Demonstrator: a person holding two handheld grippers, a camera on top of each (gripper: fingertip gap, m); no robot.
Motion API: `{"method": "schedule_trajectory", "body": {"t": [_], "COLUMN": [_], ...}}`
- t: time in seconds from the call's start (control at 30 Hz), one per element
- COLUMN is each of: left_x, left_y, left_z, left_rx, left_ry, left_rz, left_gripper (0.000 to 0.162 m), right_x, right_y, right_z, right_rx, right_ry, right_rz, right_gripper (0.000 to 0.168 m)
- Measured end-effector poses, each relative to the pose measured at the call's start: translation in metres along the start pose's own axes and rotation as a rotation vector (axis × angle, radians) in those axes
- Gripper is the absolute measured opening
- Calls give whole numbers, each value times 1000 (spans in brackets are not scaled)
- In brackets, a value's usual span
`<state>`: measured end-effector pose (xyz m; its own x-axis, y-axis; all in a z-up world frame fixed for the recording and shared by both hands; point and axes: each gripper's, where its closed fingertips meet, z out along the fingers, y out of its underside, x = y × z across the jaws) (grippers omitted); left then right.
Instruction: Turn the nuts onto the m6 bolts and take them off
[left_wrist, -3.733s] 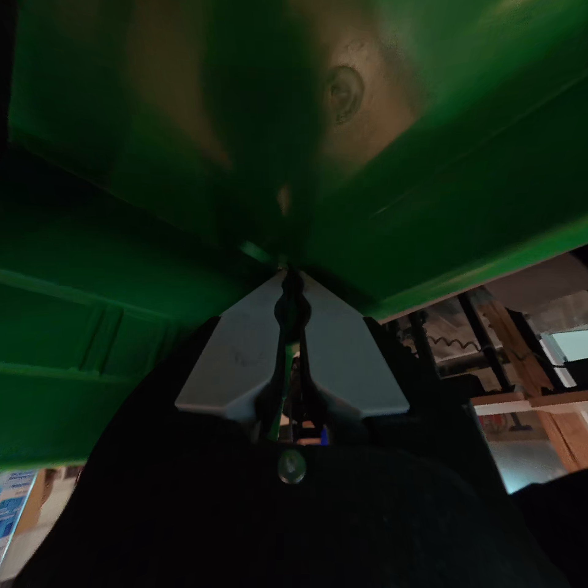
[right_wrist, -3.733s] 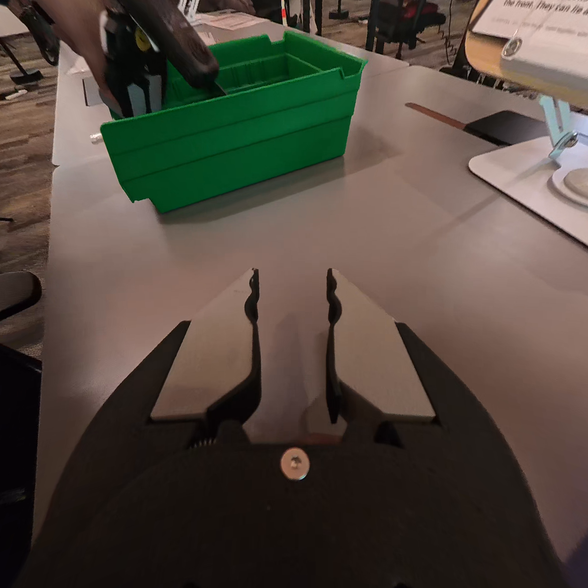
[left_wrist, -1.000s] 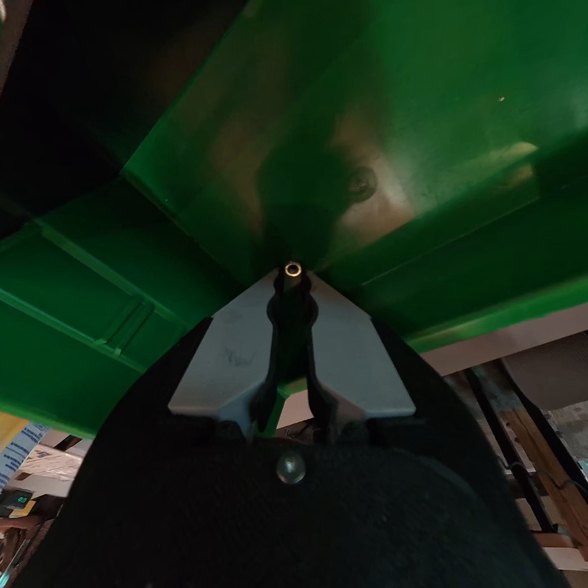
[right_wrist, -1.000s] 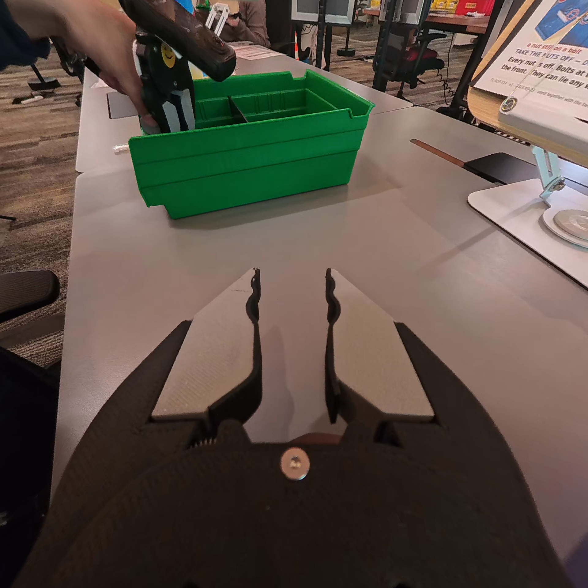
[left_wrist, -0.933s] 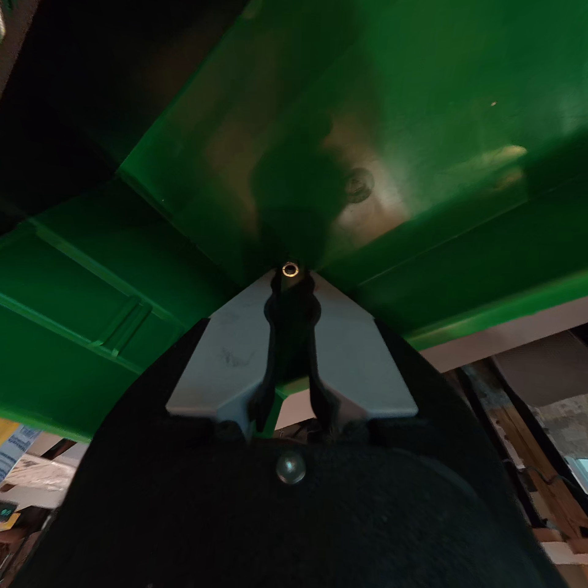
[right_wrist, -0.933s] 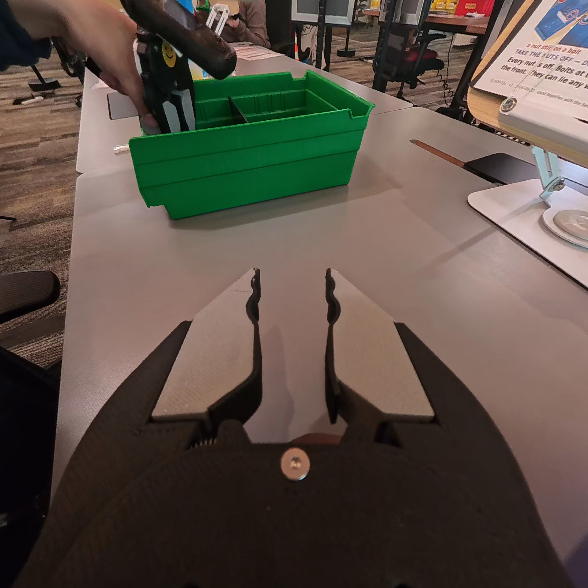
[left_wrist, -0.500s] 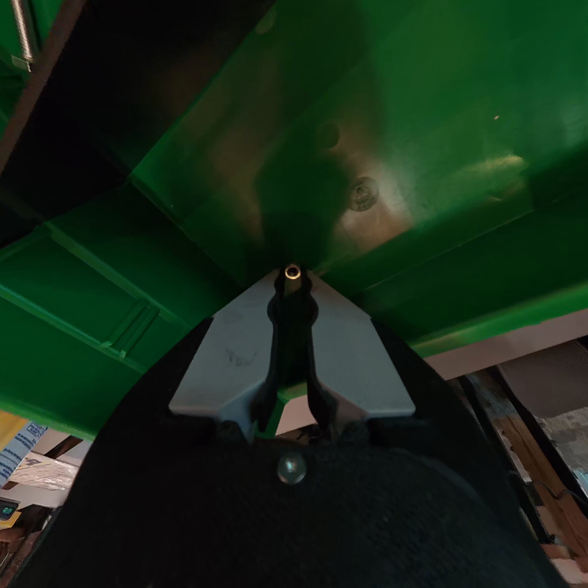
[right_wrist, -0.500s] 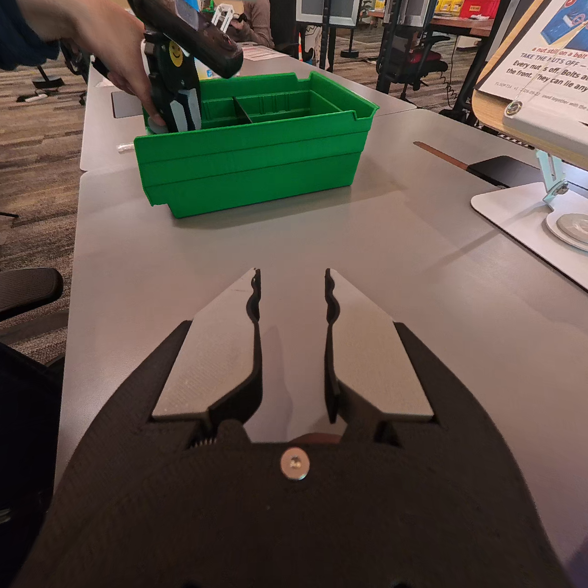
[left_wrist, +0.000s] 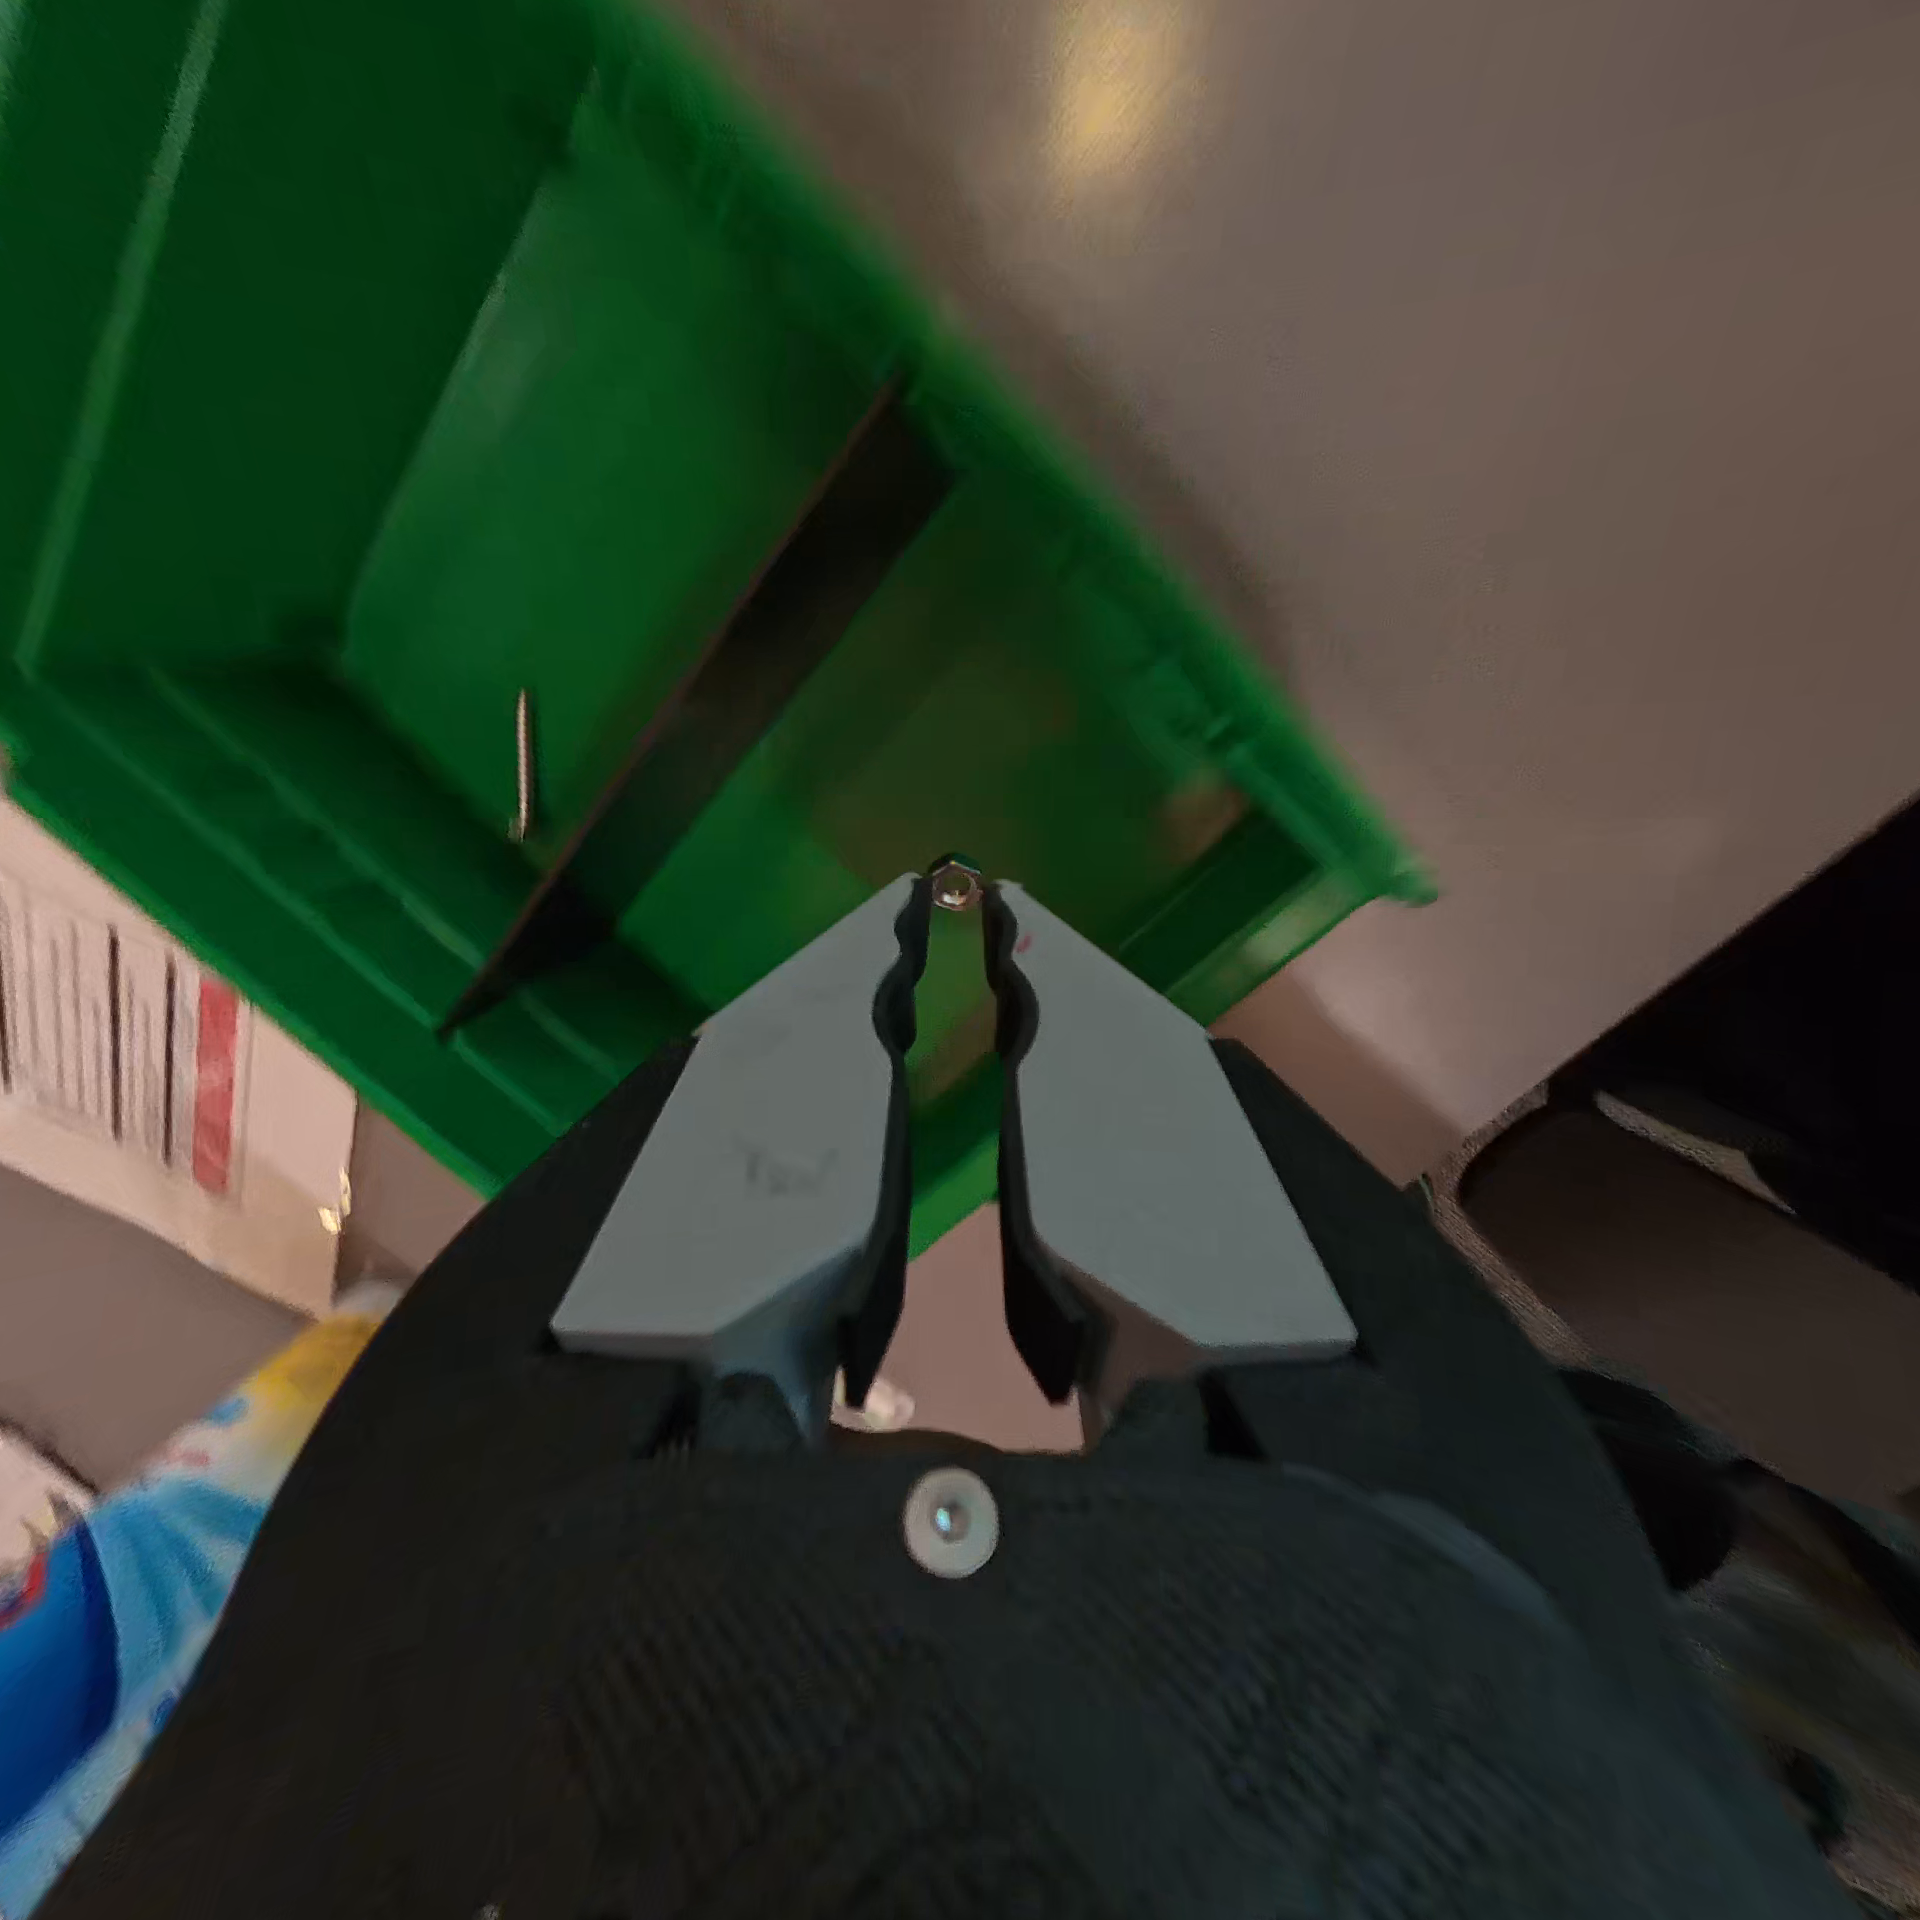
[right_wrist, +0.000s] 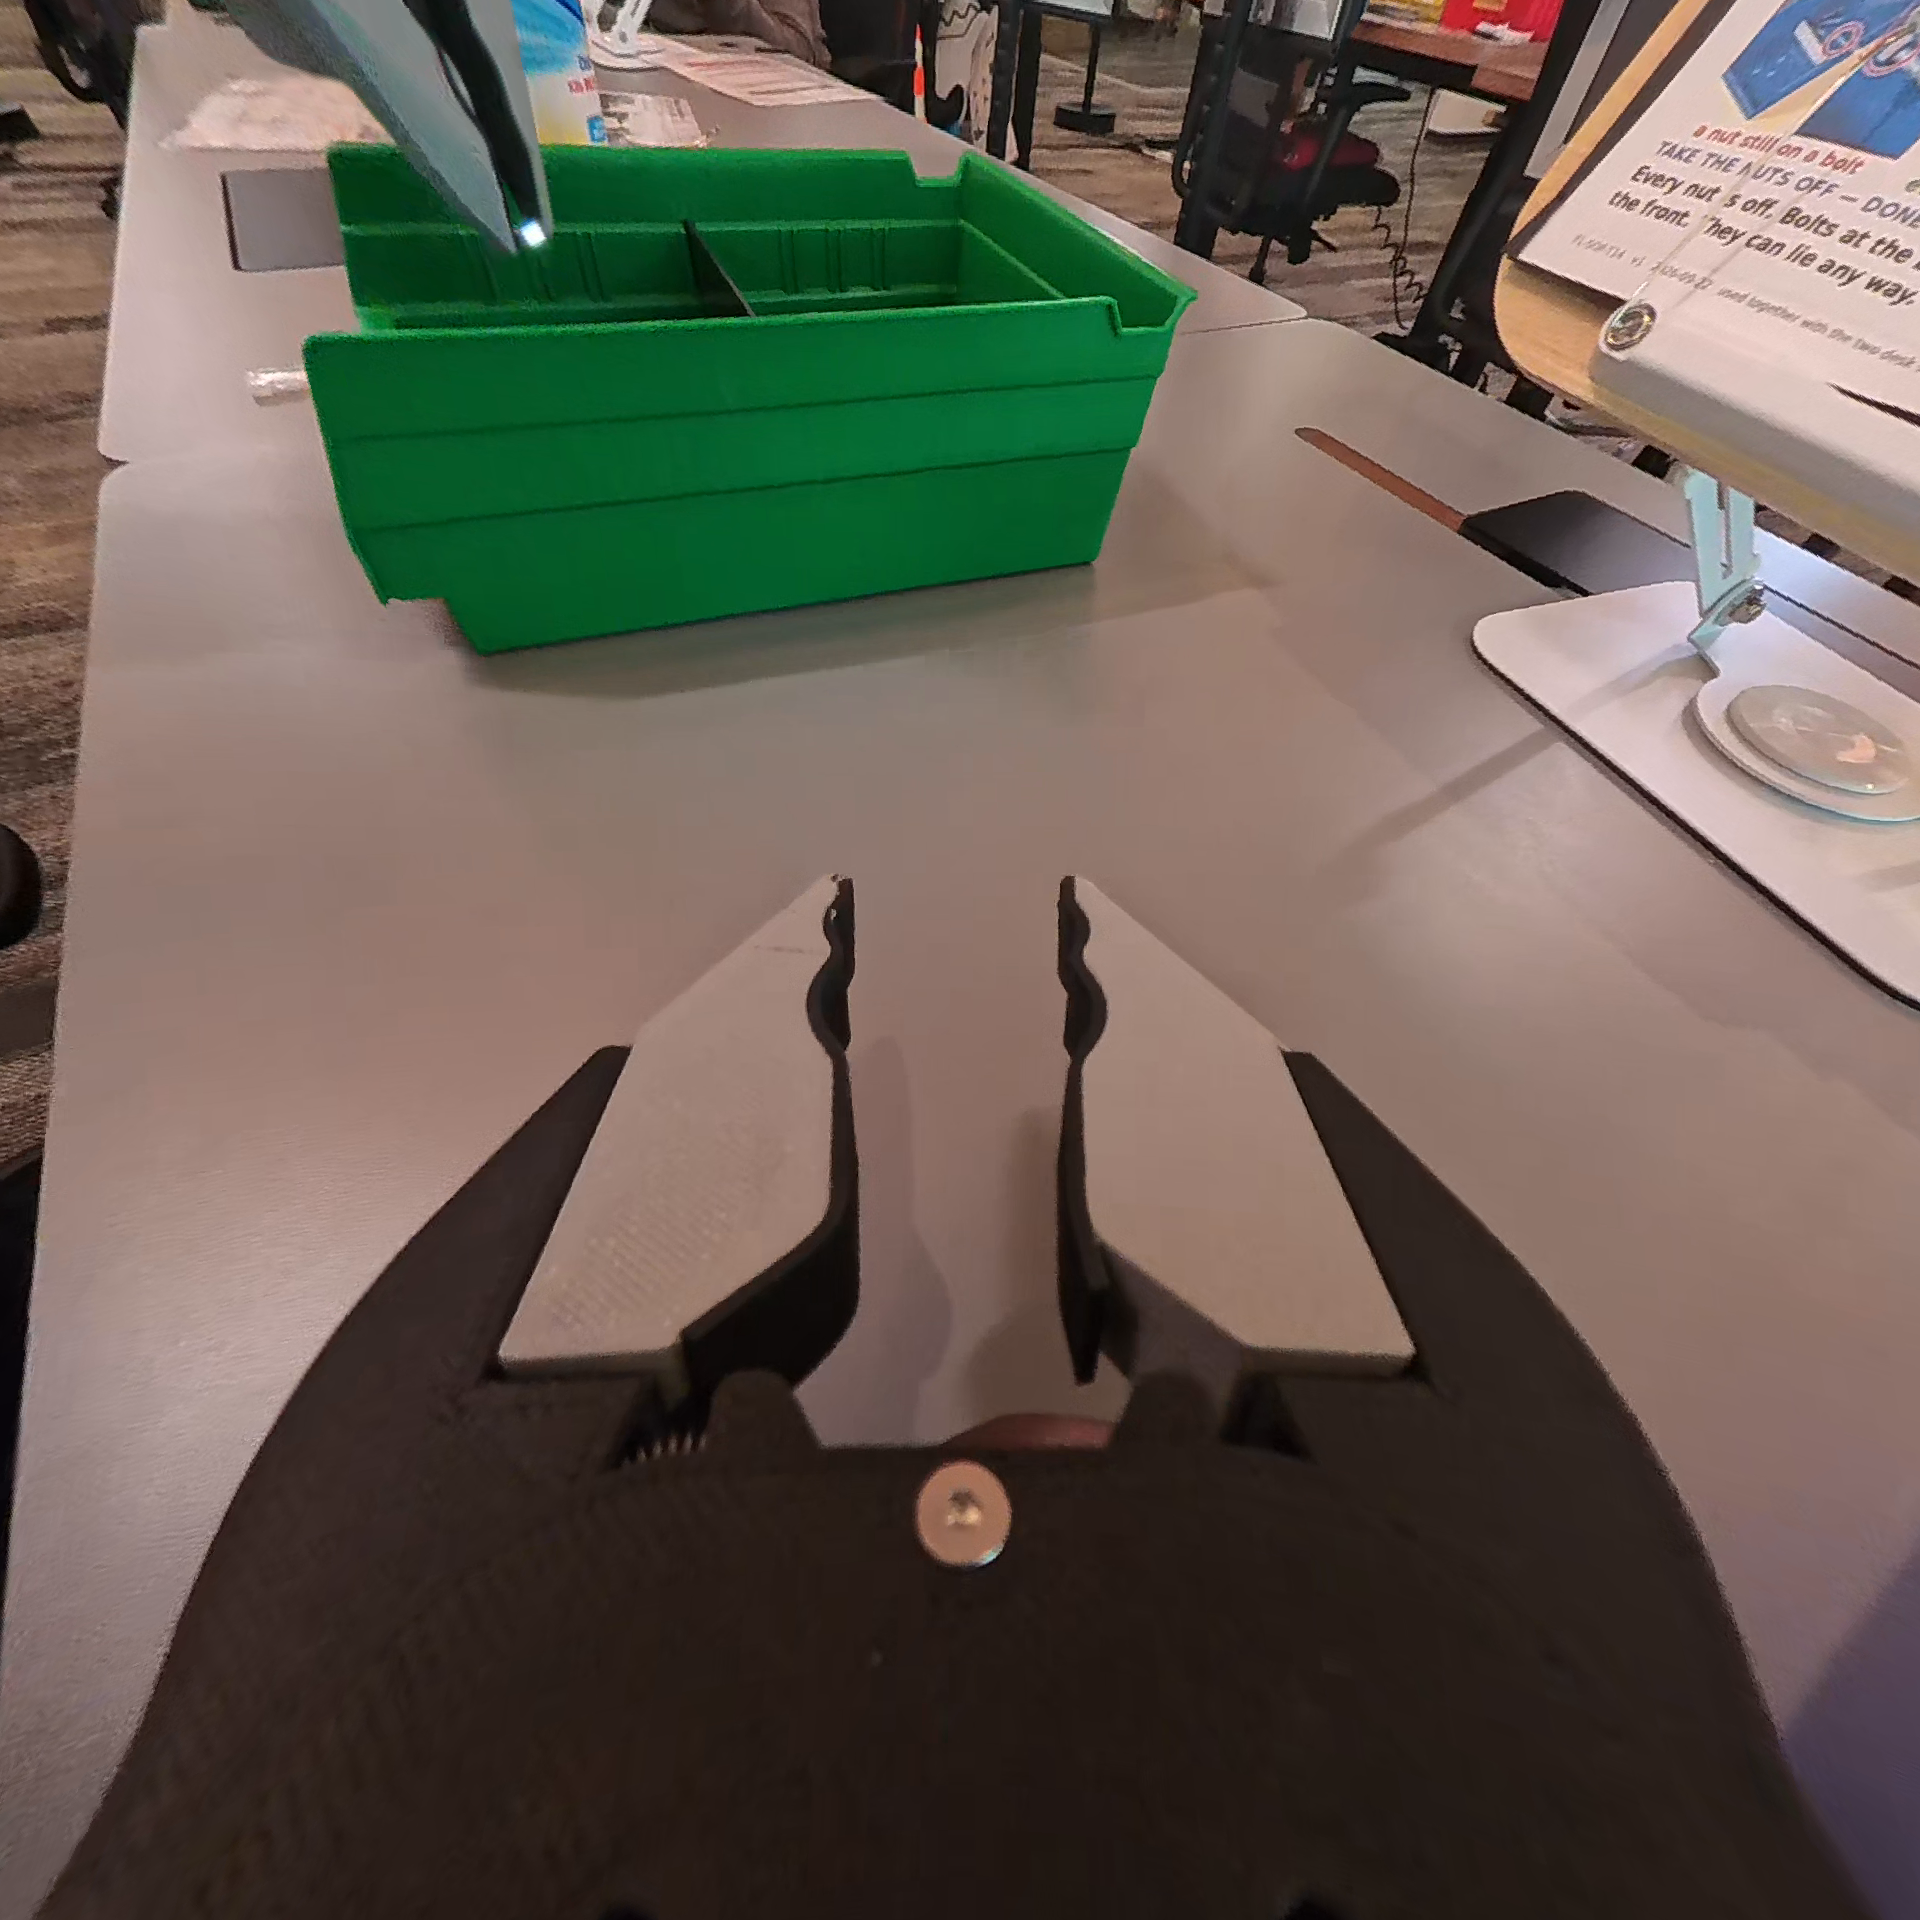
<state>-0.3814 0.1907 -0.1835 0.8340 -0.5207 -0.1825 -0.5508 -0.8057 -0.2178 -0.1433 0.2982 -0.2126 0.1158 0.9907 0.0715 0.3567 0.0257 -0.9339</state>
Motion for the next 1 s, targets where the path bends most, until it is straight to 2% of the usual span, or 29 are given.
{"method": "schedule_trajectory", "body": {"t": [0.1, 0.23, 0.37, 0.5, 0.57, 0.73, 0.87, 1.0], "left_x": [44, 95, 130, 132, 134, 127, 116, 94], "left_y": [-52, -102, -130, -137, -150, -147, -144, -118], "left_z": [-4, 26, 80, 117, 116, 106, 72, 20], "left_rx": [84, 88, 13, -68, -15, -15, 78, 200], "left_ry": [77, 154, 195, 176, 218, 202, 175, 86], "left_rz": [129, 278, 363, 385, 337, 333, 283, 190], "left_gripper": [8, 8, 8, 9, 10, 18, 20, 23], "right_x": [6, 19, 29, 34, 34, 34, 36, 34], "right_y": [0, 1, 5, 10, 10, 3, 1, -1], "right_z": [-1, -4, -5, -5, -5, -9, -11, -12], "right_rx": [6, 10, 2, -19, -19, 5, 14, 22], "right_ry": [23, 62, 92, 101, 99, 104, 106, 101], "right_rz": [5, 25, 44, 63, 69, 60, 69, 71], "right_gripper": [35, 35, 35, 35, 36, 36, 36, 36]}}
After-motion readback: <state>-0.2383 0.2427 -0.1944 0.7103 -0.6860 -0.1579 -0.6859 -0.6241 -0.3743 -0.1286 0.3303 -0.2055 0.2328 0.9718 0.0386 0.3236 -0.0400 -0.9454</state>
